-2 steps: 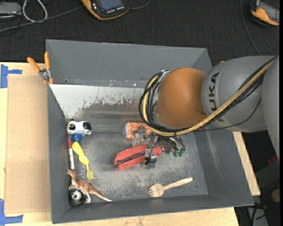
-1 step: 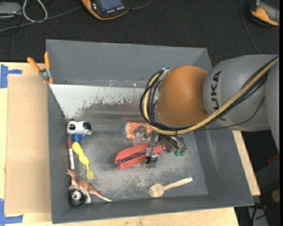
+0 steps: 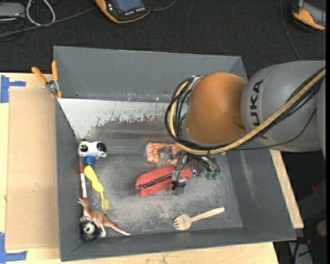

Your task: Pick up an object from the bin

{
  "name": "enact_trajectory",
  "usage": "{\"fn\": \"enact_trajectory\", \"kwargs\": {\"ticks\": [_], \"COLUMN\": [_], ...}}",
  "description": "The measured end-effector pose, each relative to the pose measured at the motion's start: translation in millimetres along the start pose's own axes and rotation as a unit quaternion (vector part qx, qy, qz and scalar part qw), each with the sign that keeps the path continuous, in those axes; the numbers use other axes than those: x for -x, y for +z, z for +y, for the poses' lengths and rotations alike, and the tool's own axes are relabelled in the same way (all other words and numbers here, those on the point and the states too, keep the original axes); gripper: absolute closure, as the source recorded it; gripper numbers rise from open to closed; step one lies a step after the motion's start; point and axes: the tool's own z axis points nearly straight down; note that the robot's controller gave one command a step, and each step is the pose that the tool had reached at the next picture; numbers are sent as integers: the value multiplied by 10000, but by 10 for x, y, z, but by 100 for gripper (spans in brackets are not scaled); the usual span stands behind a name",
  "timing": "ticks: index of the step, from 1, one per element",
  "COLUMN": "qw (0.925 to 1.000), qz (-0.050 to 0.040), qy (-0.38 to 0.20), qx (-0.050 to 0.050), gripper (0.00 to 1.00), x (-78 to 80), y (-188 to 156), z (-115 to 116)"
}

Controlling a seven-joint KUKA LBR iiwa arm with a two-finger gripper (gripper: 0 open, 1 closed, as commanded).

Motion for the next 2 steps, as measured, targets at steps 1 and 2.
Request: {"fn": "enact_trajectory", "kwargs": {"ticks": [1, 2], "qw": [10000, 10000], "qz": [-20, -13], "qy": [3, 6], "qx": [-2, -2], "gripper": [100, 100], "x": [7, 4], "y": [-201, -263], "z": [2, 4]}}
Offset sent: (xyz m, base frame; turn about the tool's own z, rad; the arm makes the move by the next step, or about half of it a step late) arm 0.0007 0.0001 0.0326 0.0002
